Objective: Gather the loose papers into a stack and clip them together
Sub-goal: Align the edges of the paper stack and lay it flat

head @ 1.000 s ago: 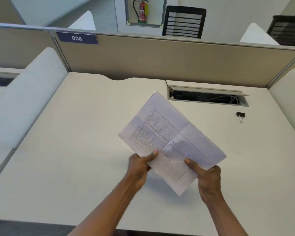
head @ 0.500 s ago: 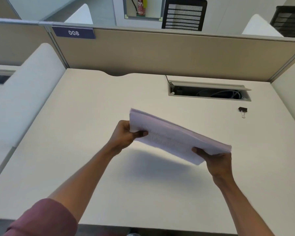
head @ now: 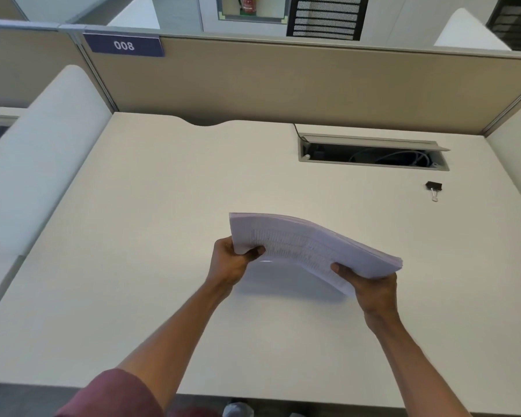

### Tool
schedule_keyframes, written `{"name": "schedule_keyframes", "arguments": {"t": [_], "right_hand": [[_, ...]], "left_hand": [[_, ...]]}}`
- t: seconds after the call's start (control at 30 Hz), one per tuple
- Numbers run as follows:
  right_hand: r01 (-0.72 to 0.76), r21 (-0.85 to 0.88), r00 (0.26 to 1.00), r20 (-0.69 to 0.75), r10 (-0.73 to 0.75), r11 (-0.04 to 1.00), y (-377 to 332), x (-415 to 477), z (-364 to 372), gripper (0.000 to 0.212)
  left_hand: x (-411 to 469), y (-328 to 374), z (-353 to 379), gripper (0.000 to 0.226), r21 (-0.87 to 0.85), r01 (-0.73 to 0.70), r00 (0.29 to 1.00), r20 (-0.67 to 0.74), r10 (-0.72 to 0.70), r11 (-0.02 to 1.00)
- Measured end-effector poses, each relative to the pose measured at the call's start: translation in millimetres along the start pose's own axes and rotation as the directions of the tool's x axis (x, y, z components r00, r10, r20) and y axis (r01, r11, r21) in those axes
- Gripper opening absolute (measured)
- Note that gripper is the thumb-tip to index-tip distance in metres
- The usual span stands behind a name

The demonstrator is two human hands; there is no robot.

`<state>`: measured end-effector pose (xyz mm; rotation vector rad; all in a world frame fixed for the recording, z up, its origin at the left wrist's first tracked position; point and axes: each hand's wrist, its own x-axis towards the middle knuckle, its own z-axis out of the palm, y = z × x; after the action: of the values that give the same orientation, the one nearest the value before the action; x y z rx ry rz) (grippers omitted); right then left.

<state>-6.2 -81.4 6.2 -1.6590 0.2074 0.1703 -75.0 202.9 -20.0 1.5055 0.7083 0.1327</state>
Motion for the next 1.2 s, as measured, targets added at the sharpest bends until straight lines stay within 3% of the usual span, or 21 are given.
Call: {"name": "schedule_keyframes", "arguments": {"t": [0.5, 0.7, 0.83, 0.9, 1.07, 1.2], "right_hand": [[-0.014, -0.03, 1.0, 0.024, 0.015, 0.999, 3, 1, -1, 0.053], [-0.005, -0.061, 0.999, 0.032, 0.007, 0.998, 8, -4, -7, 0.052], [-0.04, -0.062, 0.998, 0.044, 0.043, 0.997, 5, -3, -14, 0.044], [-0.054, -0.073, 0.995, 0.084, 0.06, 0.996, 1, -2, -21, 0.037], [-0.14, -0.033, 0.956, 0.257, 0.144, 0.99, -13, -1, -40, 0.051], [-0.19, 0.015, 0.942, 0.284, 0.178, 0.982, -18, -9, -40, 0.05]], "left_hand": [[-1, -8, 11, 0.022, 0.129, 0.076, 0.997, -0.039, -0.072, 0.989], [-7, -6, 12, 0.023, 0.166, 0.045, 0.999, -0.036, -0.04, 0.985], [-11, 2, 8, 0.016, 0.212, 0.021, 0.999, 0.036, -0.03, 0.977], [-14, 6, 0, 0.027, 0.197, 0.036, 0.99, 0.124, -0.062, 0.98], [-22, 8, -24, 0.025, 0.083, 0.147, 0.921, 0.352, -0.167, 0.986], [-29, 11, -28, 0.032, -0.06, 0.215, 0.91, 0.375, -0.177, 0.975]]}}
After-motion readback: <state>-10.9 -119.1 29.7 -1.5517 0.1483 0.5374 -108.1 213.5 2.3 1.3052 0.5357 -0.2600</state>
